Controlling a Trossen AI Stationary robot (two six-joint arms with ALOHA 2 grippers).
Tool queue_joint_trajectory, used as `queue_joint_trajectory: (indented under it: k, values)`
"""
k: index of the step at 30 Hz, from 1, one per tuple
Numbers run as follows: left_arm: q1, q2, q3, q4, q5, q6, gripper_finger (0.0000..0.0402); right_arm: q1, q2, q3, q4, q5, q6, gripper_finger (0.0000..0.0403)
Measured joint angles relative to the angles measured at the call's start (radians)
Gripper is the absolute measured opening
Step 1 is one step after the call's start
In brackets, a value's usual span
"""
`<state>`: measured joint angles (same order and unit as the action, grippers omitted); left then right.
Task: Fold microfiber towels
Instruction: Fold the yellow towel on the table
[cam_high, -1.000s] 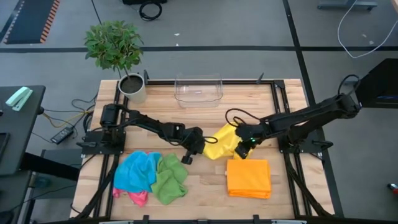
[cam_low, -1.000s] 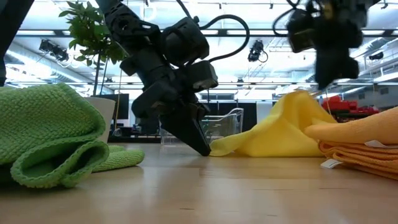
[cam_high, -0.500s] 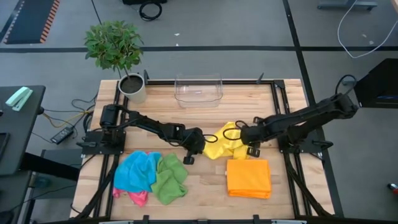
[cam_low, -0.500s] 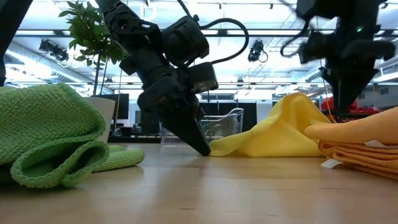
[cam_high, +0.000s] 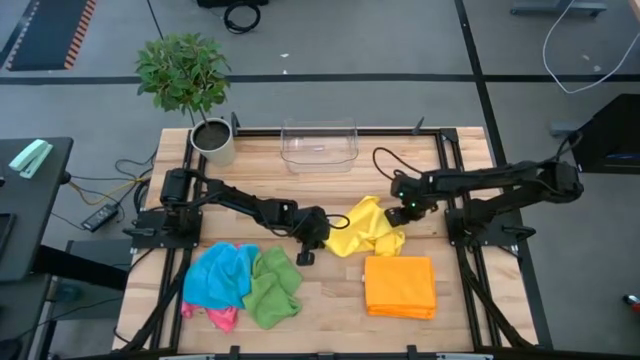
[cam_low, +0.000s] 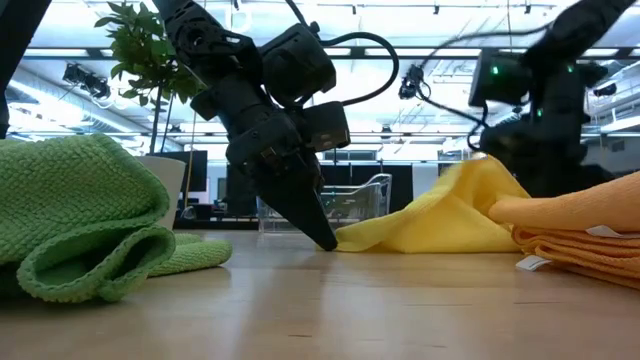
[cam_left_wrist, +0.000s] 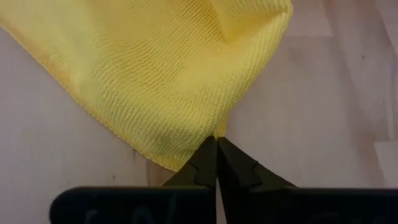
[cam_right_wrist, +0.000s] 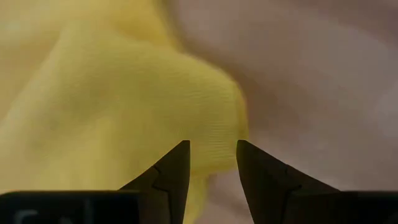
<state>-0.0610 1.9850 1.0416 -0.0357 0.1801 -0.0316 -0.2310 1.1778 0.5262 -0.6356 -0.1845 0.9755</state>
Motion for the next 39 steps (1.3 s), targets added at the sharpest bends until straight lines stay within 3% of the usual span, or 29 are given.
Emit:
queue_joint_trajectory:
  k: [9, 13, 29, 33, 39]
  values:
    - [-0.006, 0.0, 0.0, 0.0, 0.001, -0.037, 0.0013, 0.026, -0.008, 0.006, 0.021, 0.113, 0.019, 0.014]
    - [-0.006, 0.0, 0.0, 0.0, 0.001, -0.037, 0.0011, 0.014, -0.007, -0.013, -0.038, 0.118, 0.059, 0.014]
    - [-0.006, 0.0, 0.0, 0.0, 0.001, -0.037, 0.0011, 0.04, 0.052, -0.044, 0.036, 0.151, 0.096, 0.0135]
    - [-0.006, 0.0, 0.0, 0.0, 0.001, -0.04, 0.0013, 0.041, 0.067, -0.043, 0.034, 0.151, 0.105, 0.0108]
    - [-0.006, 0.0, 0.0, 0.0, 0.001, -0.043, 0.0012, 0.073, 0.065, -0.046, 0.024, 0.172, 0.127, 0.0014]
